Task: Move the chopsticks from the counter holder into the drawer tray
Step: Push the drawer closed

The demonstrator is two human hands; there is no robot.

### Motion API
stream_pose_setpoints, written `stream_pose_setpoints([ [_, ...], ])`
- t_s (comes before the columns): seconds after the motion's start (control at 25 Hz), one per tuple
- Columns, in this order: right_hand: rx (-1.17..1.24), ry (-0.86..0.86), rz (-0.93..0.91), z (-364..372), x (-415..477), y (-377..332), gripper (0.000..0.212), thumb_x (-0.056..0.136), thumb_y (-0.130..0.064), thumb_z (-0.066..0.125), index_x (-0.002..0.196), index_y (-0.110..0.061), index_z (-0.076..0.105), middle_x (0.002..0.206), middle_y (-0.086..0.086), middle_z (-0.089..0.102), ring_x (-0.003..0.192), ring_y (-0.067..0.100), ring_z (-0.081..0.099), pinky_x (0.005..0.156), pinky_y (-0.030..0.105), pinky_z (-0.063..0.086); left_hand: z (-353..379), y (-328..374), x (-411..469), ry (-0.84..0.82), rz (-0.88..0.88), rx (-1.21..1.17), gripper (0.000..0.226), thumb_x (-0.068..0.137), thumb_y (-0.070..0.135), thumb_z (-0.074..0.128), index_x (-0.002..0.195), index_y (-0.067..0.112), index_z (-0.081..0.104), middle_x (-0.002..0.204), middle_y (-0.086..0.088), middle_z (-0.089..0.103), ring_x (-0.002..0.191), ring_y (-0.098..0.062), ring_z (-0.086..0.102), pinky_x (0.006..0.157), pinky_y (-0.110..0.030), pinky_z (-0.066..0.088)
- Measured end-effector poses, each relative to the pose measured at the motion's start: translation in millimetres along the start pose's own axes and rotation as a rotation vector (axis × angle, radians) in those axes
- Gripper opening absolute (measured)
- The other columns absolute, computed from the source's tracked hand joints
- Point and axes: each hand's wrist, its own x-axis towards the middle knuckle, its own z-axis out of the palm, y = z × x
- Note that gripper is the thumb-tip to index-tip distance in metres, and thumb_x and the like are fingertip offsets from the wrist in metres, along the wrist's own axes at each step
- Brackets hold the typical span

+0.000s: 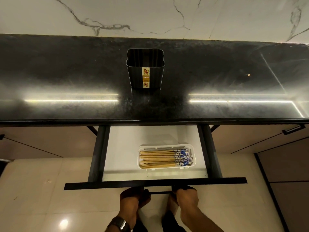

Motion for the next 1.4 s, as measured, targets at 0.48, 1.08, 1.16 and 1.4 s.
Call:
stream_pose_setpoints([
  [0.48, 0.345, -0.105, 0.068, 28.2, 26.2, -41.4, 0.015, 0.087, 0.008, 0.072, 0.1, 0.001, 0.074, 0.099, 0.023, 0.075, 0.09, 0.036, 0.074, 0.087, 0.043, 0.061, 37.4, 40.2, 18.6, 0.001, 0.153, -0.041, 0.018, 0.095, 0.003, 0.061, 0.109, -0.005, 0.068, 0.106, -0.03, 0.073, 0.089, -0.043, 0.072, 0.06, -0.038, 0.064],
  [1.08, 0.545, -0.253, 0.111, 61.5, 57.4, -121.4, 0.014, 0.091, 0.013, 0.064, 0.103, 0.008, 0.07, 0.105, 0.026, 0.07, 0.087, 0.036, 0.071, 0.061, 0.038, 0.065, 89.2, 110.6, 39.7, -0.062, 0.169, -0.17, 0.011, 0.098, -0.004, 0.054, 0.096, -0.002, 0.065, 0.094, -0.019, 0.068, 0.086, -0.031, 0.068, 0.07, -0.042, 0.059],
  [1.16, 0.555, -0.259, 0.113, 66.2, 62.4, -132.3, 0.017, 0.094, 0.015, 0.057, 0.104, 0.009, 0.07, 0.109, 0.027, 0.068, 0.087, 0.037, 0.069, 0.063, 0.039, 0.063, 96.3, 117.5, 40.5, -0.086, 0.165, -0.209, 0.012, 0.098, -0.007, 0.053, 0.096, -0.003, 0.064, 0.097, -0.02, 0.066, 0.09, -0.032, 0.066, 0.077, -0.043, 0.057],
  [1.4, 0.594, -0.342, 0.098, 71.1, 63.9, -157.1, 0.022, 0.096, 0.017, 0.052, 0.11, 0.008, 0.066, 0.123, 0.03, 0.062, 0.109, 0.042, 0.065, 0.085, 0.043, 0.059, 120.2, 134.2, 39.1, -0.13, 0.17, -0.385, 0.025, 0.095, -0.014, 0.049, 0.112, -0.003, 0.064, 0.117, -0.021, 0.058, 0.093, -0.031, 0.059, 0.095, -0.044, 0.051],
])
